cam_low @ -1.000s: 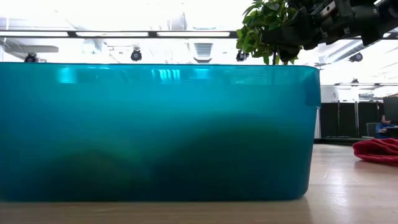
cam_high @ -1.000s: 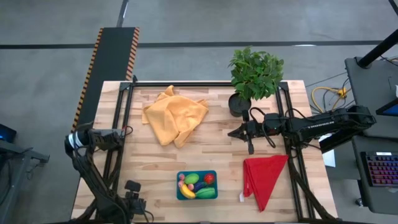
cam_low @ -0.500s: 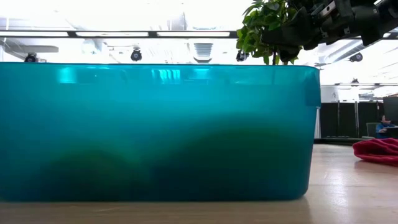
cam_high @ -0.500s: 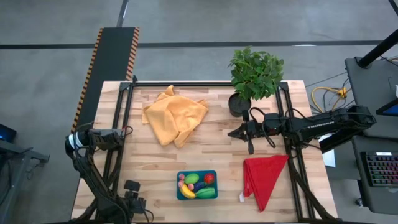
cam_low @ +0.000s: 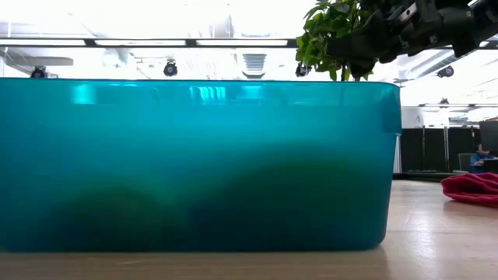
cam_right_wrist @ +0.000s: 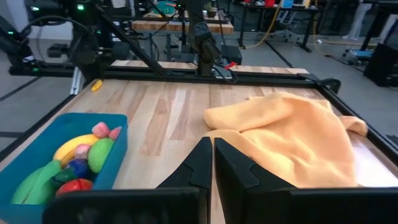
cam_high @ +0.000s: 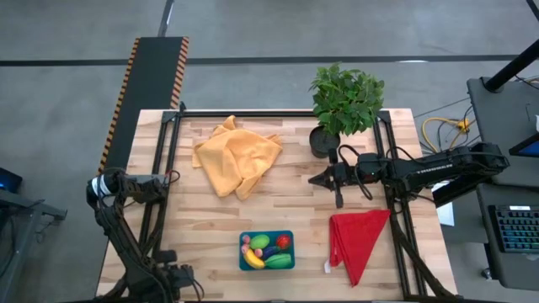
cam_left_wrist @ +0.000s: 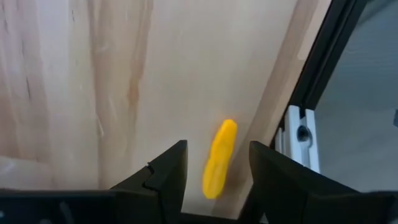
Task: Pick and placing Produce into tupperware
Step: Put the yellow corn into the blue bin
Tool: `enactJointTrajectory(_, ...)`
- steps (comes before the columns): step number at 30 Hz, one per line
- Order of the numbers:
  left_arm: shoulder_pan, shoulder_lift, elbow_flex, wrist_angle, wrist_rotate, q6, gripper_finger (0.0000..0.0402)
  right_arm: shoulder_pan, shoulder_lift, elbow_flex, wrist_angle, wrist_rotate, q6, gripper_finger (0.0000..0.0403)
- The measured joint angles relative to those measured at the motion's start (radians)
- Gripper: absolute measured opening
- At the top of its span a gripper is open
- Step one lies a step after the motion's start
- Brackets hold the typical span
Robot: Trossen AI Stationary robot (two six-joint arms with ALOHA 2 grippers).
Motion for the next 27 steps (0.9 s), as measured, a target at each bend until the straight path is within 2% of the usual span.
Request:
enactJointTrajectory(8,-0.006,0.003,-0.007,0.024,-0.006,-0.103,0.0156,0.0,0.0,0.0,0.0,0.007,-0.016,0.0009)
enactJointTrajectory(16,-0.033,0.004,-0.01,0.07,-0.037,-0.108,0.0154,0.0,0.0,0.0,0.0,0.007,-0.025,0.0009)
enactJointTrajectory(27,-0.039,0.067,-0.01,0.131,-0.028,-0.106,0.0093,0.0,0.0,0.0,0.0,0.007,-0.047,0.0009)
